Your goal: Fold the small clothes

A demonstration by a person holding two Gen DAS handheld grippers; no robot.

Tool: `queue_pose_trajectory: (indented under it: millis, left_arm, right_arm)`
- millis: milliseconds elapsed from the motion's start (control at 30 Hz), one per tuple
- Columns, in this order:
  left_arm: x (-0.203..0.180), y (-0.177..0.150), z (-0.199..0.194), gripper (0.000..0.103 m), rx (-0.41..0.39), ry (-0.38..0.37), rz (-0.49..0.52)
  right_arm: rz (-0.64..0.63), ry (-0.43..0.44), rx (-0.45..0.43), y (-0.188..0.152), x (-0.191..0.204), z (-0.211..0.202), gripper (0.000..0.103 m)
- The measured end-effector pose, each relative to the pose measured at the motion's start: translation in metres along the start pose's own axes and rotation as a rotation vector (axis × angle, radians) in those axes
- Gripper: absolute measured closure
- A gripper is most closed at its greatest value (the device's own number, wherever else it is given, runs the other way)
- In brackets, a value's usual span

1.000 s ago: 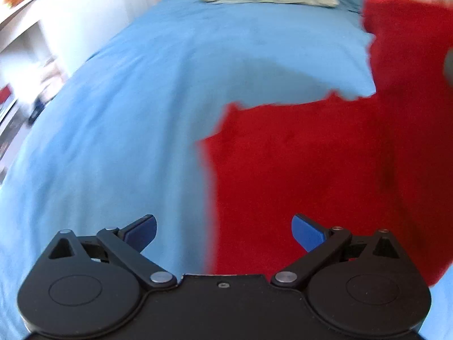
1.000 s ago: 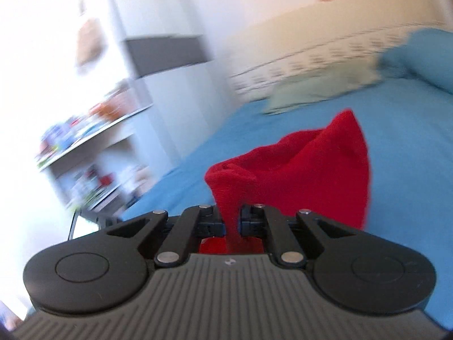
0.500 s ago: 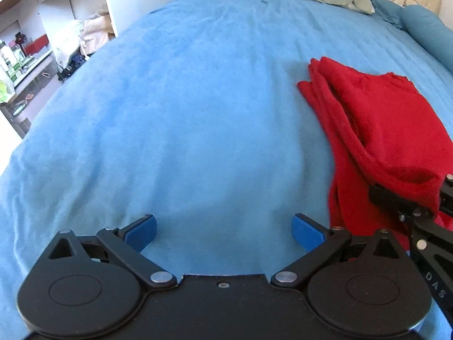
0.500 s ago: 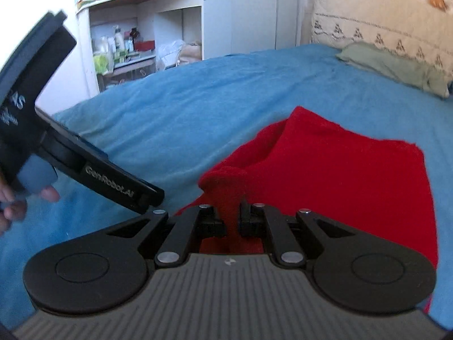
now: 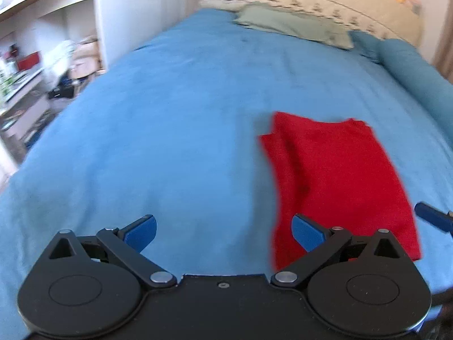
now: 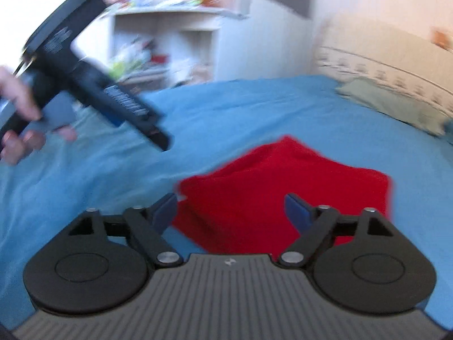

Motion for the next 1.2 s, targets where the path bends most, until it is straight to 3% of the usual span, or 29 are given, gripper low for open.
queue_pose_trajectory:
  millis: [167, 267, 400, 500, 633, 867, 967, 1033, 1133, 1200]
  left_arm:
    - [-0.034, -0.007, 0.028, 0.000, 0.039, 0.014, 0.075]
    - [-0.032, -0.020, 0.042, 0.000, 0.082, 0.044, 0.089]
    - [-0.021, -0.040, 0.043, 0.000, 0.097, 0.040, 0.104]
    - [-0.014, -0.048, 0.042, 0.000, 0.094, 0.022, 0.109]
    - [-0.014, -0.049, 0.044, 0.000, 0.077, 0.024, 0.158]
    - [-0.019, -0.043, 0.037, 0.000, 0.092, 0.034, 0.136]
    - [-0.023, -0.021, 0.016, 0.000, 0.014, -0.026, 0.142]
    - [-0.026, 0.001, 0.014, 0.000, 0.003, -0.062, 0.156]
    - [-0.025, 0.032, 0.042, 0.000, 0.095, -0.201, 0.130]
    - [-0.023, 0.042, 0.065, 0.001, 0.145, -0.241, 0.113]
  right_arm:
    - [0.281, -0.156, 0.014, -0.010, -0.073, -0.014, 0.000]
    - [0.434, -0.164, 0.082, -0.027, -0.108, -0.007, 0.000]
    - [0.539, -0.159, 0.144, -0.053, -0.140, -0.003, 0.000]
    - [0.535, -0.174, 0.167, -0.073, -0.156, -0.006, 0.000]
    - [0.431, -0.162, 0.176, -0.091, -0.159, -0.014, 0.000]
    - [0.371, -0.182, 0.199, -0.090, -0.153, -0.013, 0.000]
    - [0.401, -0.143, 0.176, -0.071, -0.158, -0.018, 0.000]
    - [0.430, -0.107, 0.164, -0.055, -0.165, -0.023, 0.000]
    - [0.516, -0.027, 0.174, -0.031, -0.183, -0.019, 0.000]
    - [0.585, 0.019, 0.213, -0.018, -0.198, -0.006, 0.000]
Point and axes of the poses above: each gripper's, at about its wrist camera, not at the fingertips, and z roughly the way its jaws point, x to its left, y to its top, the point moved 2 cm from there along z, roughly the way its jaws point, and after that the axes turned 3 degrees about z, right-handed, at the moved point
